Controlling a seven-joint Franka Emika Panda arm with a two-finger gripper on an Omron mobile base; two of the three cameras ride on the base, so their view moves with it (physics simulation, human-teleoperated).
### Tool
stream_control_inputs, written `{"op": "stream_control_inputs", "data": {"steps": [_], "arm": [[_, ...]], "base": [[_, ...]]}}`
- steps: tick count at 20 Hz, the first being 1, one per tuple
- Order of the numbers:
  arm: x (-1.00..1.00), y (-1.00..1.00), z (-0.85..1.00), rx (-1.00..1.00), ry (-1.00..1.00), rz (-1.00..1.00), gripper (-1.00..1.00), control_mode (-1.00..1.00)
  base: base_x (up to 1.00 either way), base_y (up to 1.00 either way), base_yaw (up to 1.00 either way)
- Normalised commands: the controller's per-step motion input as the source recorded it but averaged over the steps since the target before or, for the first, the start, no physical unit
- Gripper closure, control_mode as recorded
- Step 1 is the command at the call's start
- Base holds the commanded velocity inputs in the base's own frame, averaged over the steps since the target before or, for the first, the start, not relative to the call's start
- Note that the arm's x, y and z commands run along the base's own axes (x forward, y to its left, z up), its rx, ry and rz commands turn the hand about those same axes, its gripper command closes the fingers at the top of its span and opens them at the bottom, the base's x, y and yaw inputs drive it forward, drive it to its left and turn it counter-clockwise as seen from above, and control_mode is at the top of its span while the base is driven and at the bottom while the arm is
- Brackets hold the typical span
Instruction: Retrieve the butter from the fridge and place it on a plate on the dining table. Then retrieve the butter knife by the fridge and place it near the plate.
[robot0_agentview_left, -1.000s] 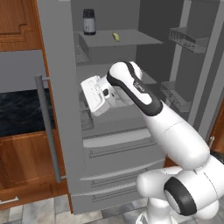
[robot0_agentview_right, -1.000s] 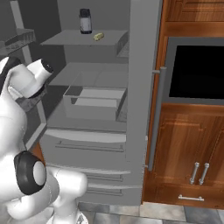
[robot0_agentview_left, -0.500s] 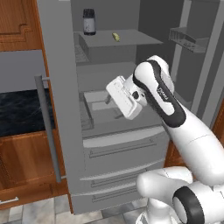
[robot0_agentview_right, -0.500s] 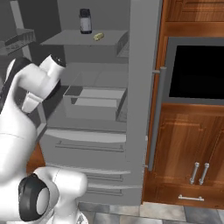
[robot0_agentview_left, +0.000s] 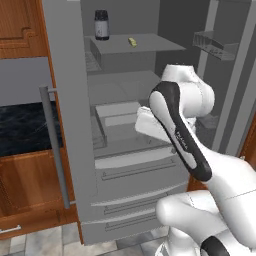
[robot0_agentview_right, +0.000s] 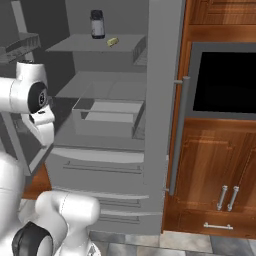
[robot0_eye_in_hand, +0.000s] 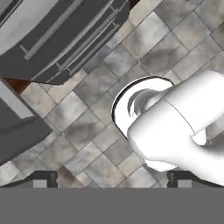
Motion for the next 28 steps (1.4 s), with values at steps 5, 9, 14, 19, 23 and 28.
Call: {"op": "stream_control_inputs", "data": {"steps": [5,9,14,19,23,28], "arm": [[-0.60,-0.50,-0.50,-0.24,-0.06,0.39,-1.00,-1.00],[-0.11,-0.99,-0.76,-0.01,-0.01,0.52,-1.00,-1.00],[-0.03,-0.25,-0.05,-0.05,0.03,0.35,-1.00,-1.00],[0.28,-0.10,-0.08,0.24,0.05,0.21,-1.00,-1.00],[0.13,0.00,-0.10,0.14,0.00,0.03,-1.00,-1.00],[0.01,0.01,0.00,0.00,0.00,0.00,-1.00,-1.00]], "base": [[0.00,0.00,0.00],[0.00,0.00,0.00],[0.00,0.00,0.00],[0.00,0.00,0.00],[0.00,0.00,0.00],[0.00,0.00,0.00]]}}
